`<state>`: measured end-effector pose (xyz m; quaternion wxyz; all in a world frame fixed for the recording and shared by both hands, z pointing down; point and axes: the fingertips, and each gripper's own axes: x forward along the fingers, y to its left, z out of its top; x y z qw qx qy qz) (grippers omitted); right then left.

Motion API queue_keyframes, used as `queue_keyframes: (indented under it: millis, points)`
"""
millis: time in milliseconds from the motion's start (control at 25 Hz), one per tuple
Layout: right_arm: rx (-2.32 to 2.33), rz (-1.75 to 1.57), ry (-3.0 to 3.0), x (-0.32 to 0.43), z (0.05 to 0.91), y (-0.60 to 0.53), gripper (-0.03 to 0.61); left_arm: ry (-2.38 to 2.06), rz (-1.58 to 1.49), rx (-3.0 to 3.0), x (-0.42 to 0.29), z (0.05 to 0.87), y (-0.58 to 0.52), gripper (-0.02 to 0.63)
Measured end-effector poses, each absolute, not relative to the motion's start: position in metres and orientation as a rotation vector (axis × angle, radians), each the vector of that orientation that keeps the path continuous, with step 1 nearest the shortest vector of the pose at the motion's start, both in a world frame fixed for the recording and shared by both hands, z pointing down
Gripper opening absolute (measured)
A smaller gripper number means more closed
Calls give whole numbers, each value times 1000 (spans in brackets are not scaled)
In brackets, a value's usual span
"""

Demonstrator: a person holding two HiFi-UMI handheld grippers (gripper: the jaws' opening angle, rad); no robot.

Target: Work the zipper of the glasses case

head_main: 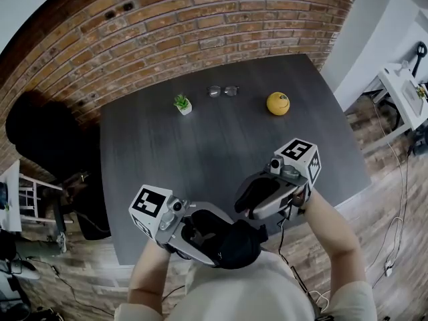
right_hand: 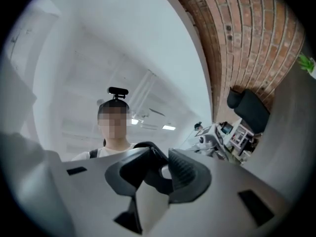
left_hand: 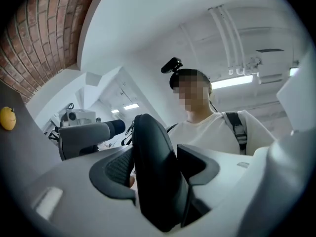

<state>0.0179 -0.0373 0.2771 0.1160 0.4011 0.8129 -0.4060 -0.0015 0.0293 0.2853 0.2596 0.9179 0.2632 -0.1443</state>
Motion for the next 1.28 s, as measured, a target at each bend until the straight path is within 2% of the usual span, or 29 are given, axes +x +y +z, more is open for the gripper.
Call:
queue_keyframes:
  millis: [200,360,520,1280]
  points:
    - [1261,-1154,2334,11,269,-25,101,780,-451,2460,-7,280,27,281]
    - [1276,-1124,2327,12,259,-22,20,788,-468,2438,-12,276,28,281]
    - [1270,-1115,2392,11,262,-18,6,788,-443,2446,-9,278,31,279]
    - [1019,-1042,2785,24,300,-46,2,441,-130,2588,-1,328,10,279]
